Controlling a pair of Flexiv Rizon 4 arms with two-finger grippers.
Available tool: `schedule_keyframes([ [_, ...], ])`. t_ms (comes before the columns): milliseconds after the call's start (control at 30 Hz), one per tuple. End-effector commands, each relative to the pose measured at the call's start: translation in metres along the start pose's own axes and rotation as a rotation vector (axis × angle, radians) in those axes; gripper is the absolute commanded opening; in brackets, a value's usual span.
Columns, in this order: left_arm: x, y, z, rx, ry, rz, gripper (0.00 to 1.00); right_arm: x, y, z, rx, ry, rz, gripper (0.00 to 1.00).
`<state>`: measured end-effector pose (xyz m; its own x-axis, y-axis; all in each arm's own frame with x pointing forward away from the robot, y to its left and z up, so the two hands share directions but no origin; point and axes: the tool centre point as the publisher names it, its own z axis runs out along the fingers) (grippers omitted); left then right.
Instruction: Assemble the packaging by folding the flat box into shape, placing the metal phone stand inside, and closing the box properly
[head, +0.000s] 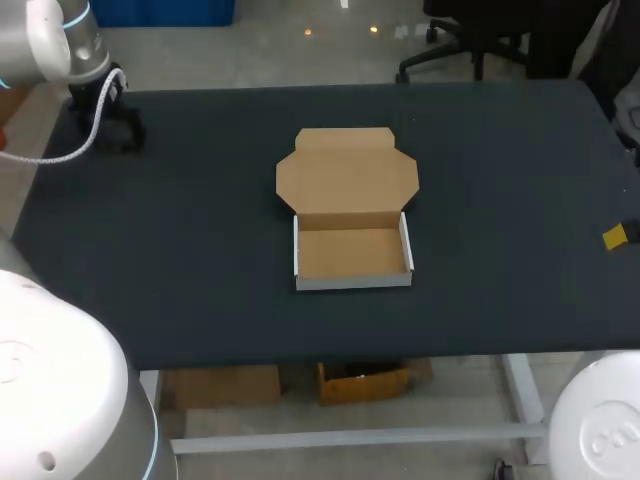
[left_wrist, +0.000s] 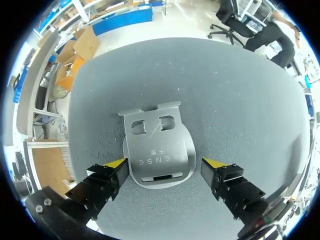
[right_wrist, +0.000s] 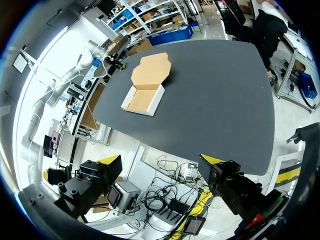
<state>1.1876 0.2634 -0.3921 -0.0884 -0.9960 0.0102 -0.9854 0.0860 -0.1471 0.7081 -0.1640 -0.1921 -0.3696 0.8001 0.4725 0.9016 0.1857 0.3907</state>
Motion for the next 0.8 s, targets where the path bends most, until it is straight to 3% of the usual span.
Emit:
schedule_keyframes([
  [33,-0.0015,-0.0055,0.0027,-0.014,0.0,0.0,0.96,0.0012,-0.0009,-0.0009,-0.001,-0.001,0.0,1.0],
  [800,0.0002,-0.0075,0.0062,-0.019,-0.001,0.002,0.91,0.0012,-0.0009,-0.0009,-0.001,-0.001,0.0,1.0],
])
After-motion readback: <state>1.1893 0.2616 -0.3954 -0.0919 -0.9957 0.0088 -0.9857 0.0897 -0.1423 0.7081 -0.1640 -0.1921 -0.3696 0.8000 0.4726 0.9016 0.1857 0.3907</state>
